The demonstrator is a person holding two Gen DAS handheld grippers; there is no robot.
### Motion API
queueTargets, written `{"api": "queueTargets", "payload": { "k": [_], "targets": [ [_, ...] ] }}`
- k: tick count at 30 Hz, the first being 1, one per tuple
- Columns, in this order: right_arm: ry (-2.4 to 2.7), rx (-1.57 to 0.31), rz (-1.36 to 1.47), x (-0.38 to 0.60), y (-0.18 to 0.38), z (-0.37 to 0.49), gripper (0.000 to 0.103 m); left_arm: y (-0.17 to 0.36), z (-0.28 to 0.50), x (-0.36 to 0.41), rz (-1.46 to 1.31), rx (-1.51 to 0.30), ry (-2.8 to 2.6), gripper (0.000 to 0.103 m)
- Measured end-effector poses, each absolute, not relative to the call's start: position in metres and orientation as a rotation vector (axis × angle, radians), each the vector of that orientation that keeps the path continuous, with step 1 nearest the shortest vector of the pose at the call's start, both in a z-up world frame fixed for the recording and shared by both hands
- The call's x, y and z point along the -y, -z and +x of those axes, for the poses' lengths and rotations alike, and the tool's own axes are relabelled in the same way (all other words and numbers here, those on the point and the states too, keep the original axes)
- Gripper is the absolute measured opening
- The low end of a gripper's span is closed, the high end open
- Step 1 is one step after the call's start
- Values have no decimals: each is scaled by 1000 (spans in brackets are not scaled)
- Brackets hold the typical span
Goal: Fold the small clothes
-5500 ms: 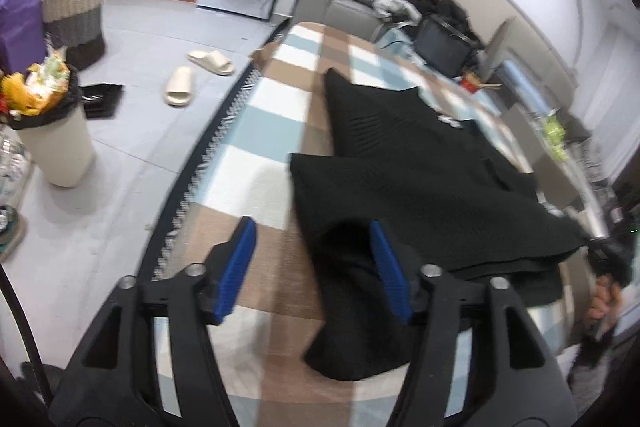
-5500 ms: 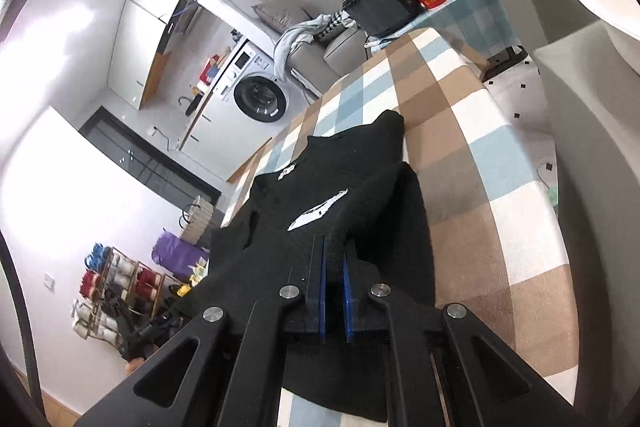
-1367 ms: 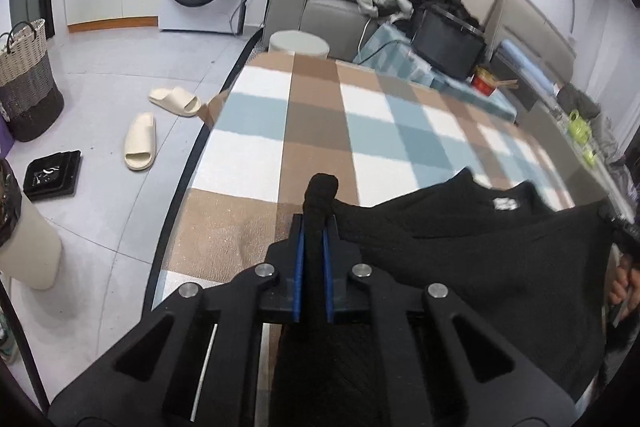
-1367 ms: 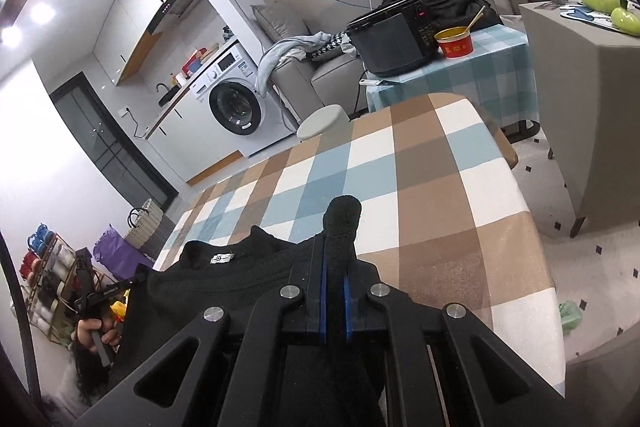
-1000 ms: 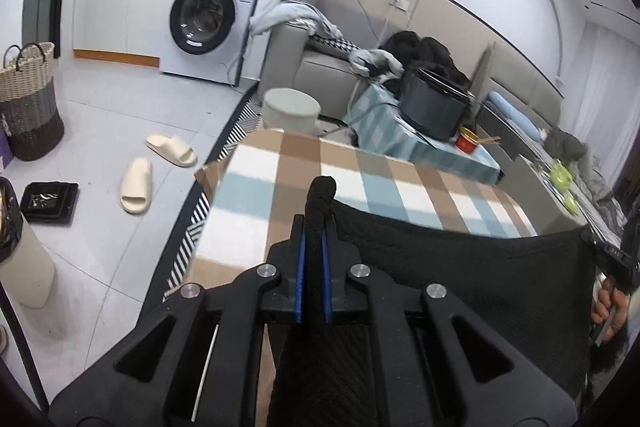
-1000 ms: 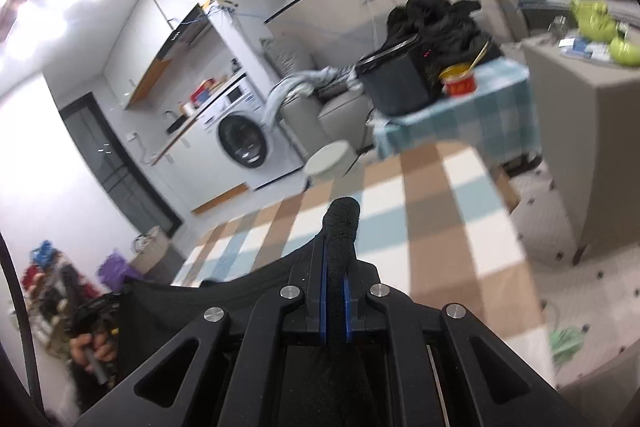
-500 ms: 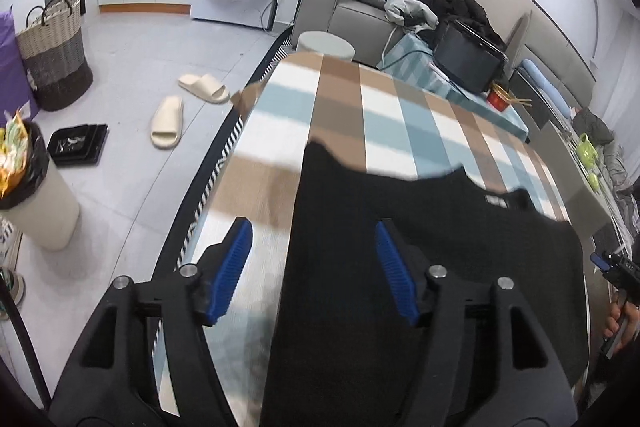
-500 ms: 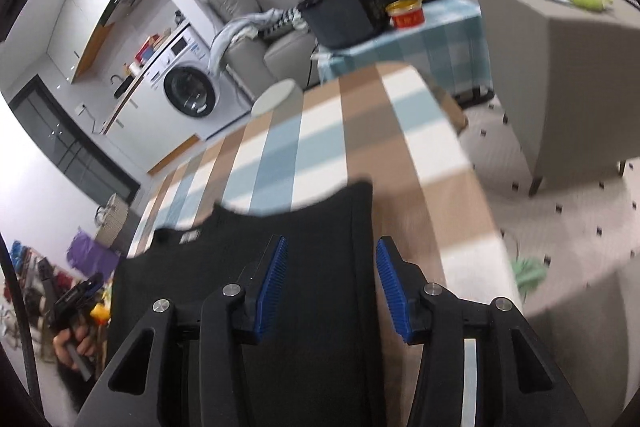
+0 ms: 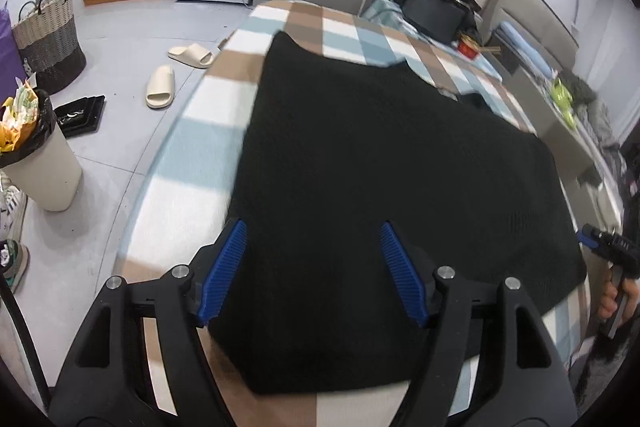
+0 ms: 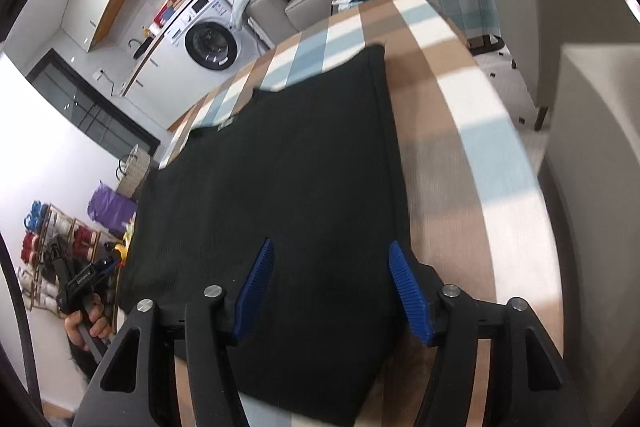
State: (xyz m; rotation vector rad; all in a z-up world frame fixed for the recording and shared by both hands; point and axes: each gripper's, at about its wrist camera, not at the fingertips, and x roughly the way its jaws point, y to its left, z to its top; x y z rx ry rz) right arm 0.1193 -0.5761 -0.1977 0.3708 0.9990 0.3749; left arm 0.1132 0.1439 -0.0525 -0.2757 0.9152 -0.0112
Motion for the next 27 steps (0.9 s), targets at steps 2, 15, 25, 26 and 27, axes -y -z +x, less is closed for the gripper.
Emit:
{"api": "queueTargets", "payload": {
  "k": [2, 15, 25, 26, 27],
  "targets": [
    [-390, -998, 366, 575, 199, 103, 65, 55, 103, -138, -259, -924, 23, 71],
    [-419, -999, 302, 554, 208, 78, 68, 68, 76, -130, -277, -951, 18, 71],
    [-420, -978, 449, 593, 209, 54, 68, 62, 60, -139, -295, -934, 16, 71],
    [-432, -968, 461, 596, 209, 53, 68, 62, 59, -140, -294, -934, 23, 71],
    [-439, -963, 474, 597, 209, 53, 68, 63, 58, -140, -292, -934, 25, 71]
  ]
}}
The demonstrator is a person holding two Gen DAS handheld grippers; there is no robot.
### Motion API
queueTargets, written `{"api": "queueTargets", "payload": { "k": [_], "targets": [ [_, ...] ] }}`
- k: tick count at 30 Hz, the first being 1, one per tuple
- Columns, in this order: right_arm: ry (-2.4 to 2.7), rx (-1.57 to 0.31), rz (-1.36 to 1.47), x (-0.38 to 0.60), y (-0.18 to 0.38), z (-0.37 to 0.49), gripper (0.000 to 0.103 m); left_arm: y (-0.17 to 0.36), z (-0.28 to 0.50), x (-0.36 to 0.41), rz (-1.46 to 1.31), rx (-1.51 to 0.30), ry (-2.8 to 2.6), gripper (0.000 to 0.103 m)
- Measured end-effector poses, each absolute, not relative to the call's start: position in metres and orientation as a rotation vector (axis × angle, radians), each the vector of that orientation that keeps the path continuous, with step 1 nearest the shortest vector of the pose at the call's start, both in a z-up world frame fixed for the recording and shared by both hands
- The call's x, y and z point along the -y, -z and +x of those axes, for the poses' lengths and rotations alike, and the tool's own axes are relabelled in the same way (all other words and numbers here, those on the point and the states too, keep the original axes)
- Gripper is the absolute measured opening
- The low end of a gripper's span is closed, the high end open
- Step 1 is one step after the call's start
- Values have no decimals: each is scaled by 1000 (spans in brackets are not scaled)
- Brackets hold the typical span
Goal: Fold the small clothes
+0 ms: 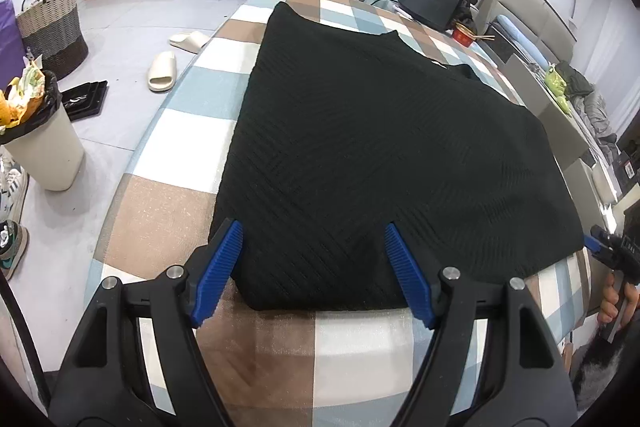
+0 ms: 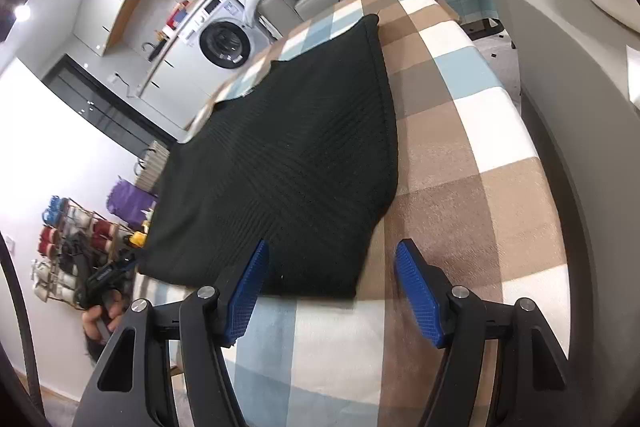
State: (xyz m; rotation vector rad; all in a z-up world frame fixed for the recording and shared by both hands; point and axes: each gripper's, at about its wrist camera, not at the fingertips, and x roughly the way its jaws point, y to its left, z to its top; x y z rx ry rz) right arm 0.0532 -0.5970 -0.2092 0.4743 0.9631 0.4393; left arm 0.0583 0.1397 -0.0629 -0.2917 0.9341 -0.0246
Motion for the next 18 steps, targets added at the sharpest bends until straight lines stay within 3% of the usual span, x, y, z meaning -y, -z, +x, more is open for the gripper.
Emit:
{"api": "queueTargets", "payload": {
  "k": [2, 4, 6, 8, 10, 11, 18],
  "targets": [
    [-438, -971, 487, 596, 213, 58, 68, 64, 59, -141, -301, -931, 36, 71],
    [-440, -966, 478, 589, 216, 66, 55, 65, 60, -142, -318, -926, 45, 71],
    [-437, -964, 472, 583, 218, 71, 38, 65, 60, -142, -323, -908, 53, 55],
    [-424, -943, 446, 577, 216, 74, 23, 62, 59, -142, -314, -885, 52, 22],
    [-416, -893, 397, 571, 208, 71, 9, 59, 57, -143, -308, -859, 56, 8],
    [-405, -870, 368, 570, 203, 67, 7, 57, 55, -143, -303, -854, 54, 4],
    [-305, -922, 232, 575, 203, 53, 7, 60, 37, -156, -256, -881, -11, 2]
  ]
}}
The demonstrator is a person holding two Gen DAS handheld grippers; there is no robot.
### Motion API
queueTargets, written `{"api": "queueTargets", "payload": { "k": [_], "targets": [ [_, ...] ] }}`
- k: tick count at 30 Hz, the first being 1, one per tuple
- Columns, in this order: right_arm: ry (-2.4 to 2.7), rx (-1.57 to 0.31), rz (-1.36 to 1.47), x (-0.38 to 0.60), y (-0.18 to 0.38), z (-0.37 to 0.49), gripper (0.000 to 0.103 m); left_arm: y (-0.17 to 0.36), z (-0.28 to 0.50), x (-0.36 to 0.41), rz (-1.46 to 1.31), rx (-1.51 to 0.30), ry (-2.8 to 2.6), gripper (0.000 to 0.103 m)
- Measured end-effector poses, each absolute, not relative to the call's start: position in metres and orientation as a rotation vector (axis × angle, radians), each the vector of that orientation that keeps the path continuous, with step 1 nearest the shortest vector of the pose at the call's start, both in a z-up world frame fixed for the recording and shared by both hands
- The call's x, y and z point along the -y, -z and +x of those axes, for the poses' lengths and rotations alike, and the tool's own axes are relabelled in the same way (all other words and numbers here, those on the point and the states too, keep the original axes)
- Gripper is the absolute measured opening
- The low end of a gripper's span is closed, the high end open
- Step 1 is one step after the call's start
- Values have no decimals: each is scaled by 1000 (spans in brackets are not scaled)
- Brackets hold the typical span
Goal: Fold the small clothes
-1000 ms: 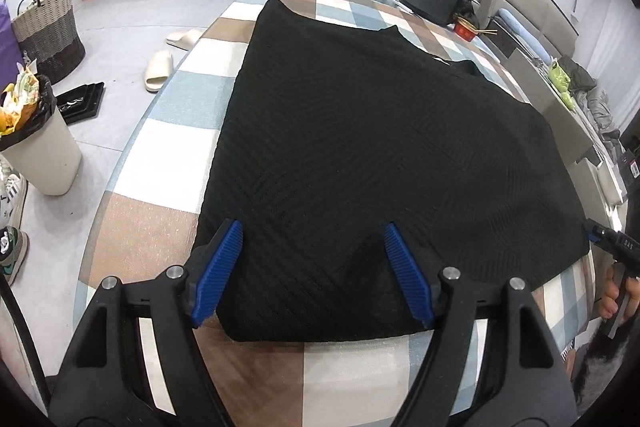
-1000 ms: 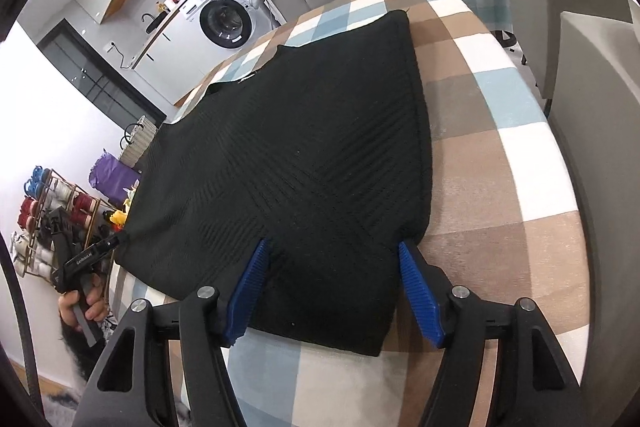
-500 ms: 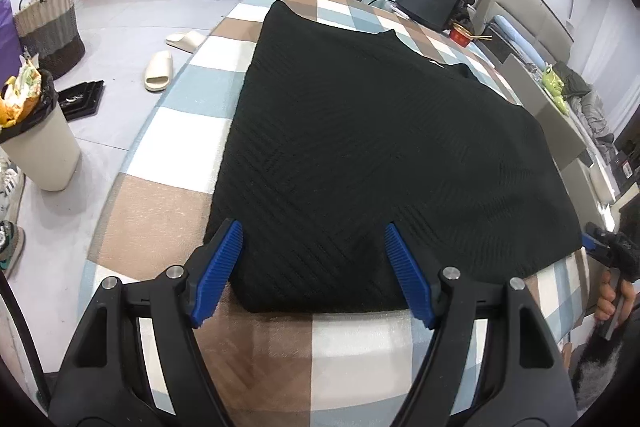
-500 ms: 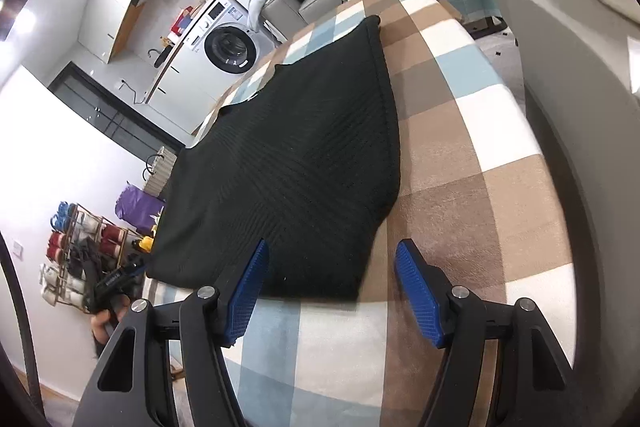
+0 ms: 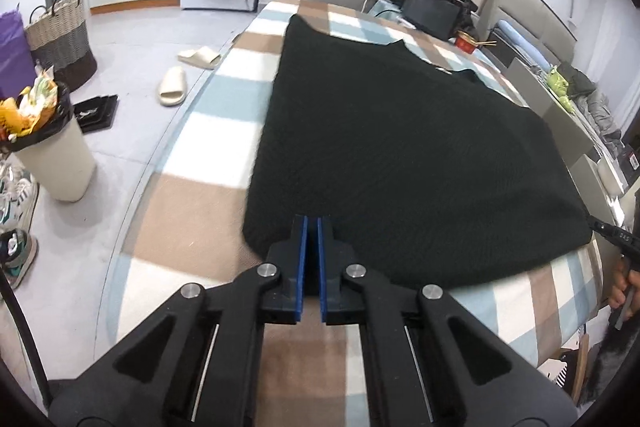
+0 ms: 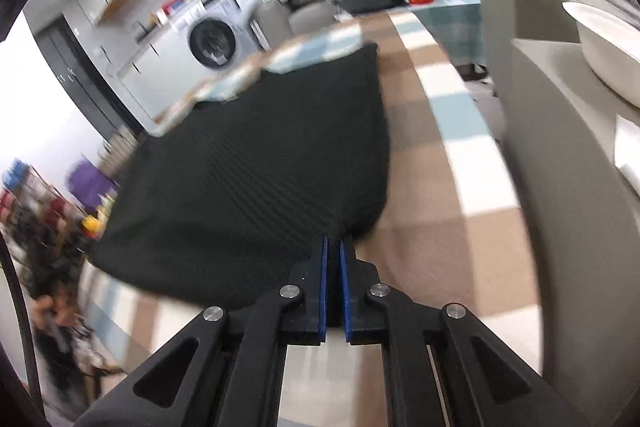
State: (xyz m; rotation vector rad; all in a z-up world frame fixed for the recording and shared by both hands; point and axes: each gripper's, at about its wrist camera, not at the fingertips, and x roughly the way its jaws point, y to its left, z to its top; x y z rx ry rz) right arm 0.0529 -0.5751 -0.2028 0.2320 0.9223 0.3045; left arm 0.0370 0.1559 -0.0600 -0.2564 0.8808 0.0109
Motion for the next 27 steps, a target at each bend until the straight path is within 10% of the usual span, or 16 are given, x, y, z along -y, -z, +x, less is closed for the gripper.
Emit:
{"api": "queueTargets", "payload": {
  "k": [3, 8, 27],
  "targets": [
    [-271, -866, 229, 580, 188, 46, 12, 51, 31, -159, -246, -864, -45, 7],
    [-329, -804, 137, 548, 165, 43, 28, 29, 30, -136, -211, -774, -1, 52],
    [-491, -913, -183, 385, 212, 102, 44, 70, 104, 44, 75, -925, 246, 78]
  ]
}}
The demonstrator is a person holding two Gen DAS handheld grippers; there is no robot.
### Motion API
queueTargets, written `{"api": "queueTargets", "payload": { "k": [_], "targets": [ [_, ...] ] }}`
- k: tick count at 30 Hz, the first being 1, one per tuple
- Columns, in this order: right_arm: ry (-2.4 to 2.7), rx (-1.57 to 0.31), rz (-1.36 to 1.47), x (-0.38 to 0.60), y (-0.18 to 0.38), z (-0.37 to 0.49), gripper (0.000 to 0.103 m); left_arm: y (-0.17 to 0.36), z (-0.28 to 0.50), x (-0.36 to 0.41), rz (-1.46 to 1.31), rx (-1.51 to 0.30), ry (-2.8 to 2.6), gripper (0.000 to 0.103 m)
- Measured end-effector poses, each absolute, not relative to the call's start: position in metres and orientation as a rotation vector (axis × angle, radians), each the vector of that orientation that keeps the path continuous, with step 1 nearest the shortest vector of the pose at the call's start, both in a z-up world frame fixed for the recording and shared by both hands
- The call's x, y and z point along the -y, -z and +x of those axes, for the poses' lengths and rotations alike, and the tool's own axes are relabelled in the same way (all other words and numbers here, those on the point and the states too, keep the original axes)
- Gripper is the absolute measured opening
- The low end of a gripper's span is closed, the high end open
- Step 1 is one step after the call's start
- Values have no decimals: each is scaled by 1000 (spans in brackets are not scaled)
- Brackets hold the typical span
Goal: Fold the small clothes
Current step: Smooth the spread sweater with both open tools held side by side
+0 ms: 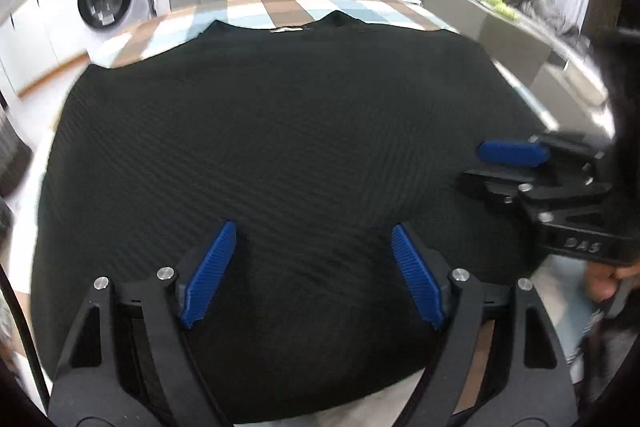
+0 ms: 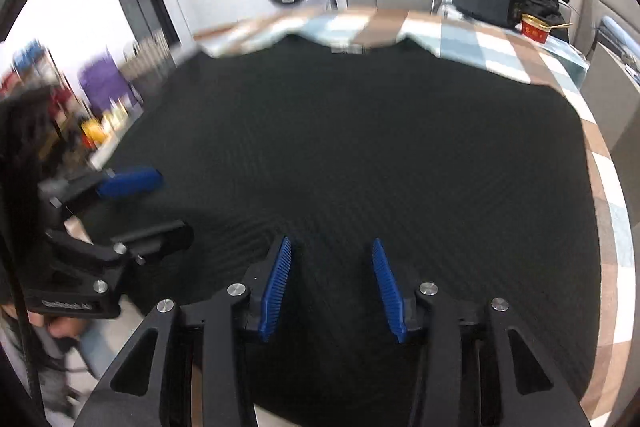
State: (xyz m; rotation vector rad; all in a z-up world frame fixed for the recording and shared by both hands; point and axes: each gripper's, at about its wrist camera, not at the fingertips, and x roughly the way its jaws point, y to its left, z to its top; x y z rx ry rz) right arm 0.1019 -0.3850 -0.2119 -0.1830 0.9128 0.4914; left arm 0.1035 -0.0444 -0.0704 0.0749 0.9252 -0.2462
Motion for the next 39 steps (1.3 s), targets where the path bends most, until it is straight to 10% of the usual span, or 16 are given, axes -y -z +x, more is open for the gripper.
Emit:
{"api": "queueTargets", "payload": {
  "k": [39],
  "targets": [
    [-269, -927, -243, 440, 212, 157, 67, 72, 145, -37, 22, -973, 153, 87]
  ]
}}
